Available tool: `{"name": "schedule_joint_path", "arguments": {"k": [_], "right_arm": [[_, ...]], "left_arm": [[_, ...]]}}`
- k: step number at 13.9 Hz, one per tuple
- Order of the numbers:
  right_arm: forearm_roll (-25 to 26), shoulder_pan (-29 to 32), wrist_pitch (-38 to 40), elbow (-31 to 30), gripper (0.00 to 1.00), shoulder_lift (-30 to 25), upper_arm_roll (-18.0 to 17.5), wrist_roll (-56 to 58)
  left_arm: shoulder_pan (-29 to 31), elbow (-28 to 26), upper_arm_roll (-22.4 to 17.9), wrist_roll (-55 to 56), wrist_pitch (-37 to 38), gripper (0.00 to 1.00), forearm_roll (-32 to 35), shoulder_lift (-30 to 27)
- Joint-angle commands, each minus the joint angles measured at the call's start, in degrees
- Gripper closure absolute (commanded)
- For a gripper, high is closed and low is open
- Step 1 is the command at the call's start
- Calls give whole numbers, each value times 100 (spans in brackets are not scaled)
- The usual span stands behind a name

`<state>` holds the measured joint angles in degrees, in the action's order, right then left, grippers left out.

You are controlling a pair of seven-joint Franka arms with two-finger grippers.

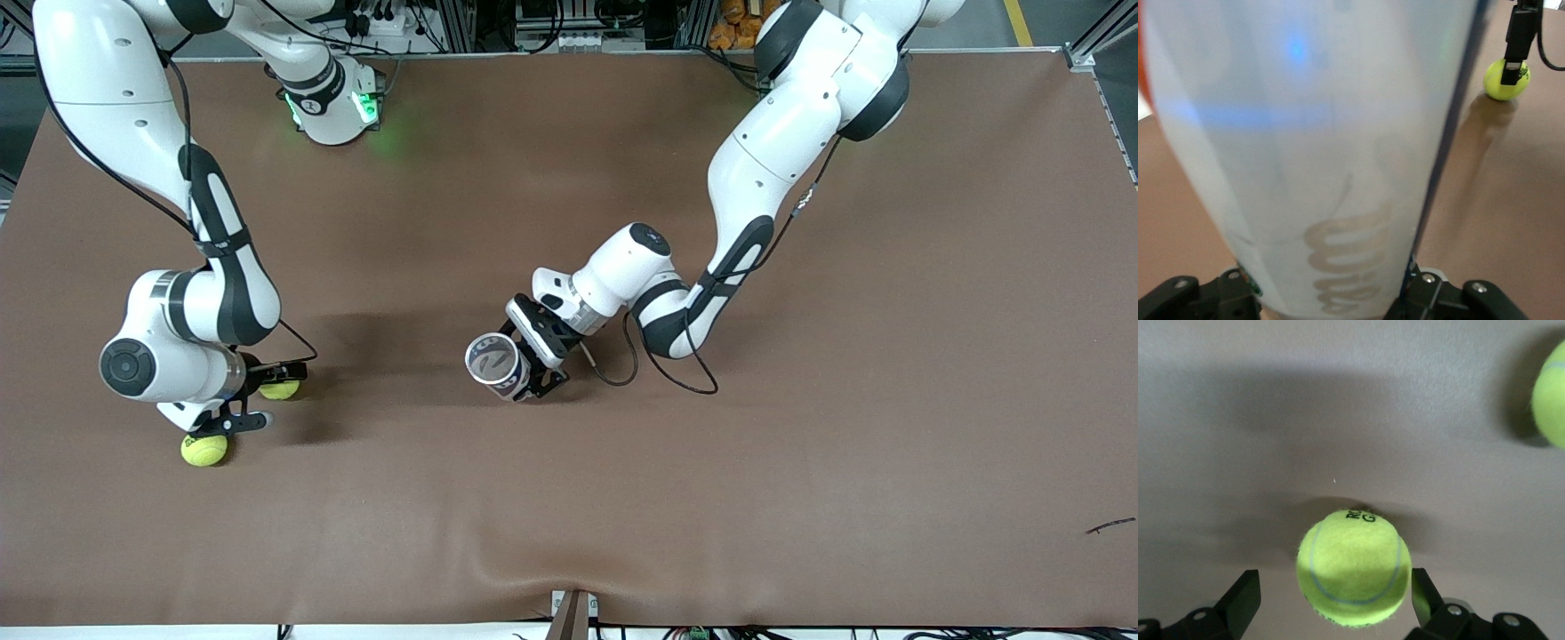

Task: Insert tennis ball vertically with right arm
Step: 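Grasp the first yellow tennis ball with the right gripper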

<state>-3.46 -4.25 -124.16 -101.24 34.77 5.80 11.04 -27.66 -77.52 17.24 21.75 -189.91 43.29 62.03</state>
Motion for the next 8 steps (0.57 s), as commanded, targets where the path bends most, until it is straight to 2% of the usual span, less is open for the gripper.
{"name": "schedule_joint_path", "arguments": {"k": [1,2,3,4,5,6,8], "right_arm": [[47,56,-108,-238,11,-163,-9,82],[47,56,-108,-238,26,-163,-9,82],[47,56,-108,-229,49,-154,-9,82],[47,73,-100,-221,77,-154,-9,91],[38,74,-82,-194,93,-154,-18,91],[38,74,-73,-151,99,-163,-18,91],[29,56,-47,-54,100,-207,-18,82]], "left_arm": [[-21,9,-72,22,-90,28,127,64],[-21,-43,-72,22,-90,28,135,55],[-12,-44,-72,13,-107,28,135,64],[-21,-35,-72,13,-116,28,135,64],[-29,-35,-72,13,-116,28,127,72],[-29,-44,-72,13,-116,28,127,72],[-12,-105,-107,13,-239,28,188,81]]}}
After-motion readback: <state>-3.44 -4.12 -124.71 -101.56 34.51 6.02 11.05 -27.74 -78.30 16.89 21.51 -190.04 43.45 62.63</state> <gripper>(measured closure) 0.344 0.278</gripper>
